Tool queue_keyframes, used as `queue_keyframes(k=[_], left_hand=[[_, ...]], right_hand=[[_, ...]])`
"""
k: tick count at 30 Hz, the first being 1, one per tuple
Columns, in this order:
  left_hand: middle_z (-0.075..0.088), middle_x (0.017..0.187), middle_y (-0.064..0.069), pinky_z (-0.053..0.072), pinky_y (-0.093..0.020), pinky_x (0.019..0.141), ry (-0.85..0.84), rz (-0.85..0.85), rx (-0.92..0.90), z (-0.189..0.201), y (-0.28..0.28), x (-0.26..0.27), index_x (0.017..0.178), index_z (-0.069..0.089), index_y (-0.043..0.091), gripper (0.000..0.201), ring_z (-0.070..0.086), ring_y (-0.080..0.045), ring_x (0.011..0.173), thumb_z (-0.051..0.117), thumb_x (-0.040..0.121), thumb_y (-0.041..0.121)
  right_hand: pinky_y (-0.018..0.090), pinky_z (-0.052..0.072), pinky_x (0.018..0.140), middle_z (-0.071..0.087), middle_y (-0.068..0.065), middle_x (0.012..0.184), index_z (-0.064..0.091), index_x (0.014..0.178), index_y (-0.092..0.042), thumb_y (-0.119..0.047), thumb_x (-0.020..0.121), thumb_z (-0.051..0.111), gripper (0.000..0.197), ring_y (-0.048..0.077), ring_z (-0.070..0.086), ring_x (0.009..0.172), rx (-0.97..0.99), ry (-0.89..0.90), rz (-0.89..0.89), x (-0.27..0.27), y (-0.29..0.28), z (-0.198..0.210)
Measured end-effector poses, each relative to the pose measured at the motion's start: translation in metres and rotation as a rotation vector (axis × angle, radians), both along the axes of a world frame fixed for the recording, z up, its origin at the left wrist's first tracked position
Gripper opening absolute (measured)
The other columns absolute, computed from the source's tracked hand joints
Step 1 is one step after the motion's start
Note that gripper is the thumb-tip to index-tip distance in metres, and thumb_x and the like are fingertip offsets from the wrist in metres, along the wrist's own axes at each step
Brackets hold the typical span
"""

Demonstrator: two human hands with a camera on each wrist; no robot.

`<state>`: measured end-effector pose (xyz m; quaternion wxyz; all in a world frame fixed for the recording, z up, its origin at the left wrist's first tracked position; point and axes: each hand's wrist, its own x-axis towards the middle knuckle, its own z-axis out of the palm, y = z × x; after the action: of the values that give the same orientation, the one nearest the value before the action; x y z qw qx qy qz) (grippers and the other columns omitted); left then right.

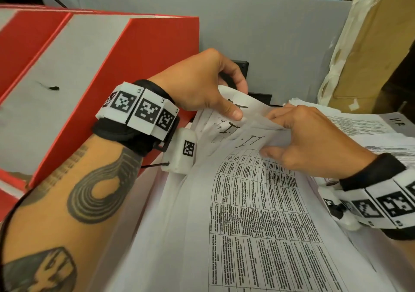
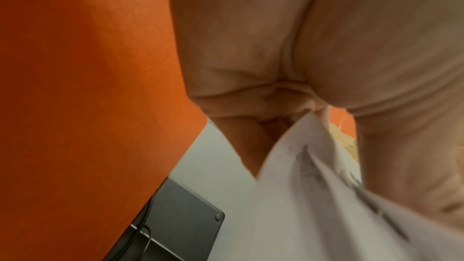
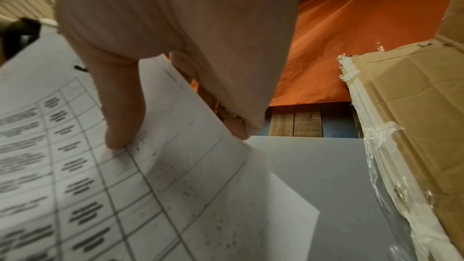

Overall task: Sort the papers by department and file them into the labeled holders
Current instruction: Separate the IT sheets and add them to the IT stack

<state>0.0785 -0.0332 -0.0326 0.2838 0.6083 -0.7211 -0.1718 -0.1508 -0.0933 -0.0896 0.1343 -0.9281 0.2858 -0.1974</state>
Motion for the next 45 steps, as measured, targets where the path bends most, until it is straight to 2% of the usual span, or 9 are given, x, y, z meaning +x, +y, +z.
queue_keyframes(k=[4, 11, 17, 22, 29, 32, 36, 40, 45], left_hand=[[0.079, 0.078, 0.007, 0.06, -0.025, 0.069, 0.014, -0.033, 0.032, 0.003, 0.003, 0.001, 0.105, 0.074, 0.024, 0.038, 0.076, -0.01, 0.072, 0.092, 0.071, 0.024], [0.078, 0.083, 0.011, 0.058, -0.021, 0.071, -0.073, 0.031, 0.049, 0.003, 0.0, 0.012, 0.103, 0.073, 0.033, 0.024, 0.074, -0.001, 0.075, 0.083, 0.085, 0.02], [0.072, 0.097, 0.015, 0.056, -0.024, 0.075, -0.18, 0.183, 0.013, -0.003, -0.009, 0.017, 0.103, 0.075, 0.032, 0.02, 0.068, -0.003, 0.087, 0.078, 0.089, 0.018], [0.076, 0.084, 0.01, 0.058, -0.026, 0.067, -0.142, 0.193, 0.002, 0.003, -0.003, 0.012, 0.099, 0.076, 0.029, 0.024, 0.073, -0.006, 0.073, 0.088, 0.079, 0.026], [0.078, 0.08, 0.009, 0.062, -0.034, 0.08, -0.044, 0.065, 0.016, 0.008, 0.004, 0.007, 0.103, 0.074, 0.028, 0.026, 0.075, -0.009, 0.074, 0.087, 0.081, 0.023], [0.08, 0.085, 0.003, 0.061, -0.038, 0.086, 0.002, -0.007, 0.065, 0.008, 0.006, 0.005, 0.11, 0.072, 0.027, 0.025, 0.077, -0.014, 0.08, 0.08, 0.088, 0.02], [0.077, 0.079, 0.009, 0.054, -0.026, 0.079, -0.024, 0.086, 0.017, 0.009, 0.005, 0.005, 0.109, 0.072, 0.032, 0.013, 0.071, -0.003, 0.074, 0.068, 0.098, 0.024], [0.066, 0.08, 0.017, 0.038, -0.016, 0.061, -0.176, 0.26, 0.005, 0.007, -0.001, 0.009, 0.103, 0.071, 0.031, 0.006, 0.059, 0.002, 0.072, 0.068, 0.098, 0.031], [0.073, 0.076, 0.013, 0.043, -0.02, 0.061, -0.223, 0.271, 0.021, 0.012, 0.003, 0.002, 0.092, 0.074, 0.026, 0.018, 0.068, -0.003, 0.074, 0.076, 0.089, 0.043]], right_hand=[[0.02, 0.055, 0.089, 0.071, -0.025, 0.114, 0.078, 0.116, -0.031, -0.021, 0.082, 0.085, 0.036, -0.001, 0.066, 0.103, 0.033, 0.019, -0.01, -0.002, -0.002, 0.001], [0.042, 0.059, 0.086, 0.074, -0.011, 0.102, 0.08, 0.099, -0.026, -0.029, 0.077, 0.088, 0.024, 0.011, 0.068, 0.096, 0.036, 0.078, -0.073, -0.009, -0.01, 0.002], [0.037, 0.063, 0.083, 0.073, -0.018, 0.111, 0.06, 0.119, -0.042, -0.003, 0.066, 0.095, 0.075, 0.006, 0.073, 0.101, 0.227, 0.026, 0.036, -0.014, -0.005, 0.011], [0.043, 0.063, 0.082, 0.078, -0.016, 0.094, 0.081, 0.093, -0.027, -0.006, 0.068, 0.093, 0.036, 0.006, 0.075, 0.087, 0.213, 0.013, 0.021, -0.016, -0.009, 0.008], [0.013, 0.051, 0.091, 0.064, -0.025, 0.13, 0.069, 0.128, -0.032, -0.014, 0.072, 0.092, 0.063, -0.002, 0.063, 0.113, 0.094, -0.011, 0.039, -0.006, -0.004, 0.004], [0.032, 0.061, 0.088, 0.075, -0.022, 0.112, 0.077, 0.114, -0.032, -0.014, 0.075, 0.09, 0.045, 0.001, 0.072, 0.099, 0.163, 0.004, 0.045, -0.005, -0.002, 0.003], [0.037, 0.063, 0.084, 0.078, -0.021, 0.099, 0.079, 0.104, -0.03, -0.011, 0.073, 0.091, 0.038, 0.001, 0.074, 0.091, 0.18, -0.031, 0.015, -0.008, -0.002, 0.007], [0.035, 0.065, 0.073, 0.075, -0.018, 0.1, 0.053, 0.107, -0.029, 0.005, 0.064, 0.093, 0.068, 0.005, 0.075, 0.091, 0.256, -0.11, 0.042, -0.009, -0.002, 0.011], [0.033, 0.065, 0.072, 0.077, -0.012, 0.102, 0.04, 0.136, -0.041, 0.009, 0.063, 0.091, 0.102, 0.009, 0.076, 0.092, 0.291, -0.071, 0.061, -0.009, 0.0, 0.01]])
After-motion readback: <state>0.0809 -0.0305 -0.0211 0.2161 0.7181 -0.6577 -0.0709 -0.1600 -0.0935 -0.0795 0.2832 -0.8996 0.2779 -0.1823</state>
